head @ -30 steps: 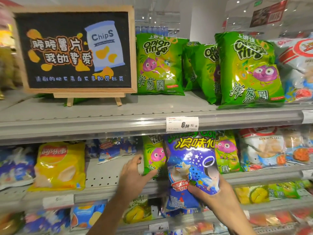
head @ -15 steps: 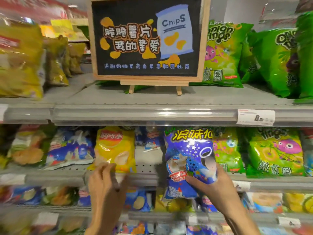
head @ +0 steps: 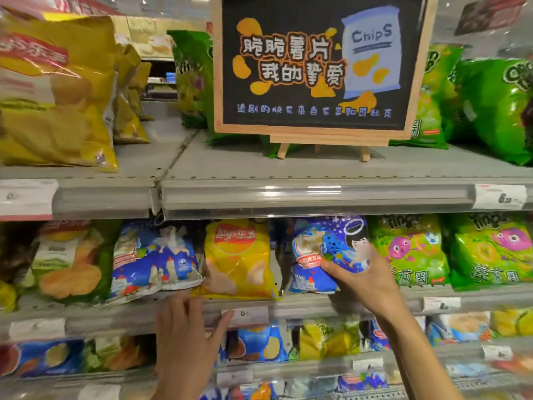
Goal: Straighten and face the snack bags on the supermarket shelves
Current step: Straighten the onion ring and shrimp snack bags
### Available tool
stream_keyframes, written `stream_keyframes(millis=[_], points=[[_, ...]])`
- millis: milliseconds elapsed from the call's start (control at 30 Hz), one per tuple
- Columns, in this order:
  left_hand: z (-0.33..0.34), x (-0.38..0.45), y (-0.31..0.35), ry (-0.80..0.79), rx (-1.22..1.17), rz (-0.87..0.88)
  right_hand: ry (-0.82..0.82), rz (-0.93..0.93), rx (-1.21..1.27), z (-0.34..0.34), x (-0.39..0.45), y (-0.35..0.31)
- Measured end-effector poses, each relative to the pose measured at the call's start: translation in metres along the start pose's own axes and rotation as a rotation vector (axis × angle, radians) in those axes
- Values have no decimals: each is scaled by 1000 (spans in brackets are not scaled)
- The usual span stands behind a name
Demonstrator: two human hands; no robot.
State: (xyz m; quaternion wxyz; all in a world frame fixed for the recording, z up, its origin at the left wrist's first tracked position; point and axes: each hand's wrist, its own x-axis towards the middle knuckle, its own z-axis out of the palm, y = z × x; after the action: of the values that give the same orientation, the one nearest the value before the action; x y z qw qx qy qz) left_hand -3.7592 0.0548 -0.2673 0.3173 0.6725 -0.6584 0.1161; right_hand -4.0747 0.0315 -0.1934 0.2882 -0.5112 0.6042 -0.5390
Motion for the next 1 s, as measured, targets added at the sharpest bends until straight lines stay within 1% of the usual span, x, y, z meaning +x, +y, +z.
stream_keyframes(millis=[100, 233, 467, 567, 633, 733, 800, 900, 1000], points=[[3, 1, -2, 10, 12, 16, -1, 7, 21, 7, 10, 2], [5, 0, 1, -2, 19, -1, -63, 47, -6, 10, 16, 15], [3, -3, 4, -13, 34, -14, -222, 112, -138, -4, 26, 20], [3, -4, 4, 12, 23, -5, -234, 129, -184, -5, 25, 15], [3, -5, 4, -3, 25, -9, -210, 115, -204, -4, 22, 13], [1, -7, 5, -91, 27, -41, -159, 71, -219, -4, 16, 17], [-4, -7, 5, -125, 9, -45, -97, 26, -195, -5, 10, 18], [-13, -6, 3, -127, -97, -35, 6, -50, -228, -7, -1, 18], [-20, -6, -3, -109, -234, -38, 172, -178, -291, -4, -16, 18]])
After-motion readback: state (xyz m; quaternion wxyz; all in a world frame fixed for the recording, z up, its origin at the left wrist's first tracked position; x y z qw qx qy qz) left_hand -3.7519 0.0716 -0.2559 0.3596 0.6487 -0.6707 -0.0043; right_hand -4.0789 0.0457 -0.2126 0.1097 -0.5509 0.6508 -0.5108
